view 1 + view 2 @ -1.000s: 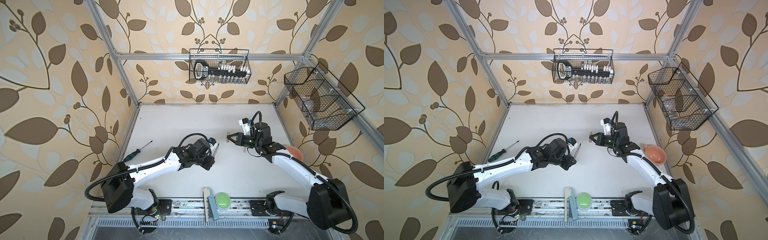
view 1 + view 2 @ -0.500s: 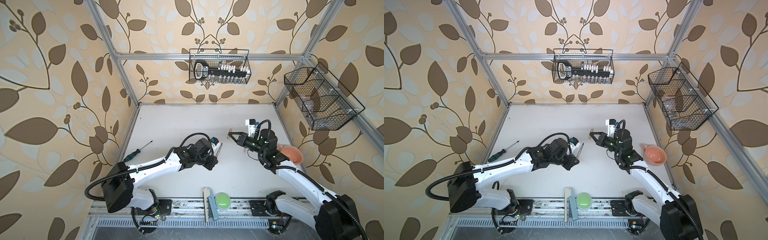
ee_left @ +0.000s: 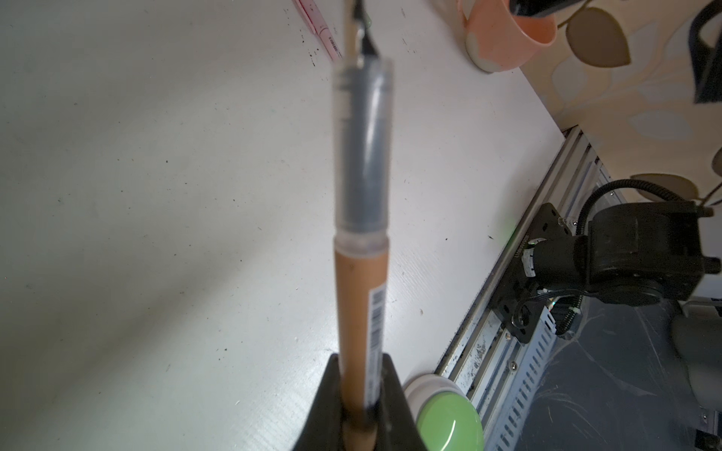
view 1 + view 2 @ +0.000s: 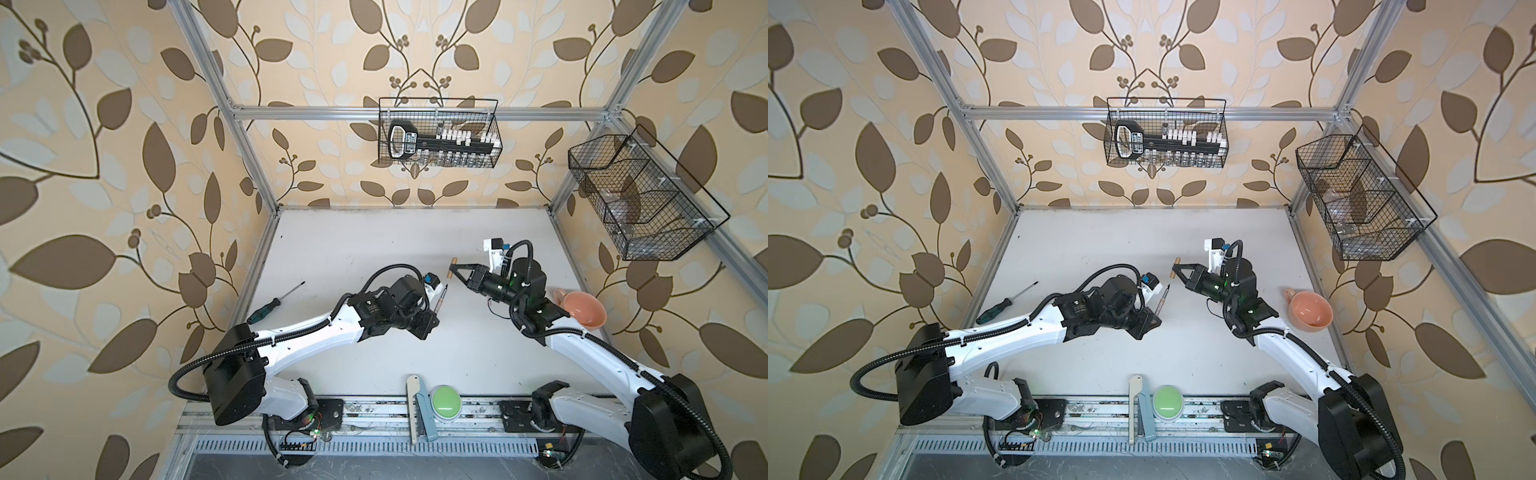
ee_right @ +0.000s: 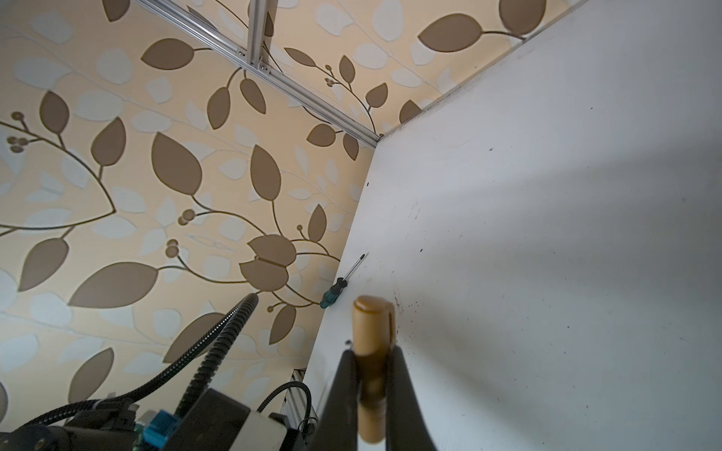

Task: Insert the pens into the pen caps
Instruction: 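Align the cap opening above the pen nib held upright by the left gripper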

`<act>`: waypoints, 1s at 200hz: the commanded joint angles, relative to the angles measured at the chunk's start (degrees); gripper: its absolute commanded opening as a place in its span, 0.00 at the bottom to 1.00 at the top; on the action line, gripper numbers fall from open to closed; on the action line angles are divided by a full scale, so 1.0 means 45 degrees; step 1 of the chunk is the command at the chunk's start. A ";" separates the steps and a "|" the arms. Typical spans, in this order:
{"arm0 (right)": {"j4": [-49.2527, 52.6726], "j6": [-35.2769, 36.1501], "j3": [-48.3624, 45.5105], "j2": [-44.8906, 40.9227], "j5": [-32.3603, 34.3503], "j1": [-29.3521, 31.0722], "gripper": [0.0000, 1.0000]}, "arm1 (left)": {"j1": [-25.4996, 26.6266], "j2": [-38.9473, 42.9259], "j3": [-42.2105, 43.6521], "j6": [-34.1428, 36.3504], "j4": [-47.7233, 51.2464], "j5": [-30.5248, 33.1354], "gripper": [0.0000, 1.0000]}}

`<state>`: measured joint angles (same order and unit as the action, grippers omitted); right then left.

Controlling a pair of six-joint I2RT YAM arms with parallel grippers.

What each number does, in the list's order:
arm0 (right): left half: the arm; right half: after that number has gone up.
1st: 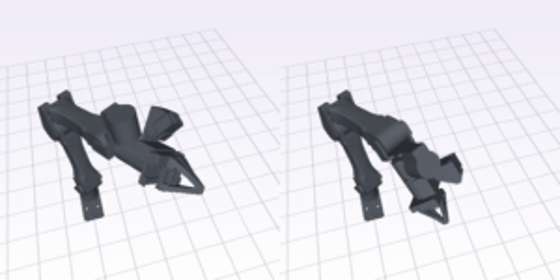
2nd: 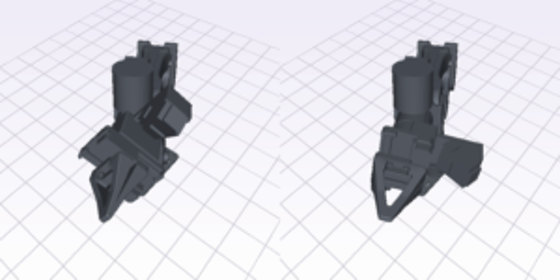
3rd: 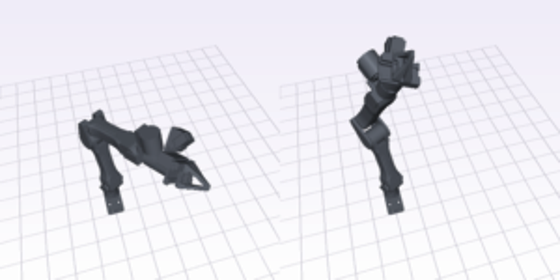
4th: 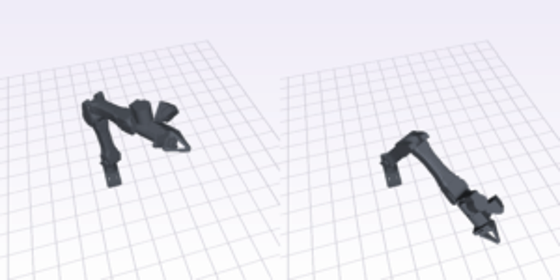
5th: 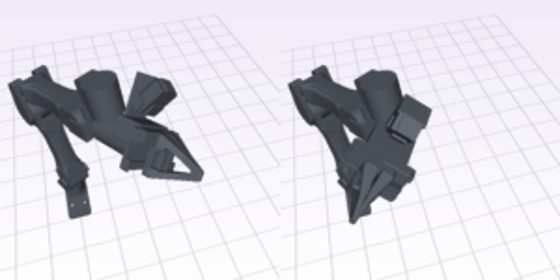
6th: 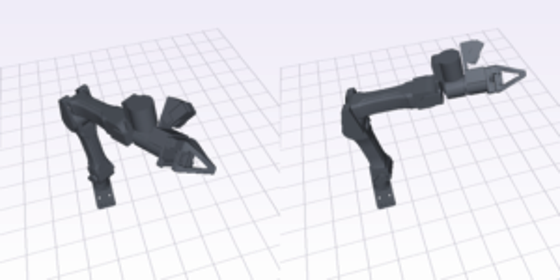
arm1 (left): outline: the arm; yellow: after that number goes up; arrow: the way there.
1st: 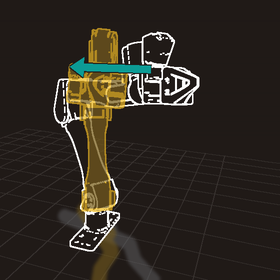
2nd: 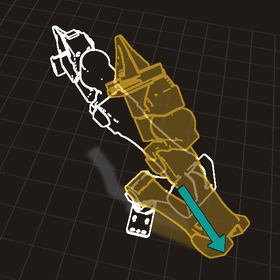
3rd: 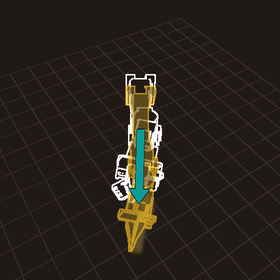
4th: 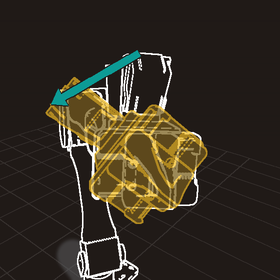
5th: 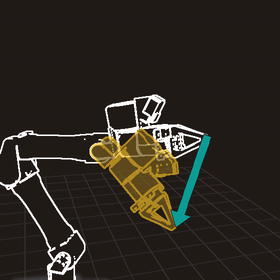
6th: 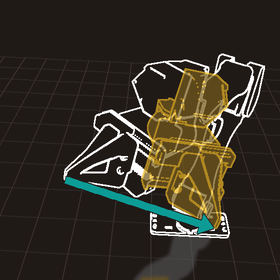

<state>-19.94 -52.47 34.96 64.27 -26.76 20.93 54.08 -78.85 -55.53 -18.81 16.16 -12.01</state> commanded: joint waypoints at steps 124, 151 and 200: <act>0.0367 0.0137 0.0220 -0.0461 0.0120 0.0714 0.00 | 0.0149 0.0256 -0.0395 0.0234 0.0023 0.0241 0.01; 0.0808 0.0388 0.0178 -0.0678 0.0367 0.0842 0.00 | 0.0149 0.0324 -0.0346 0.0220 -0.0054 0.0345 0.01; 0.1454 0.0723 0.0207 -0.1184 0.0774 0.0694 0.00 | 0.0149 0.0418 -0.0318 0.0284 -0.0028 0.0344 0.00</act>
<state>-14.96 -50.13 34.98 60.45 -24.67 24.47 54.41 -78.85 -55.53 -18.20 16.21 -11.44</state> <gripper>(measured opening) 0.084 0.123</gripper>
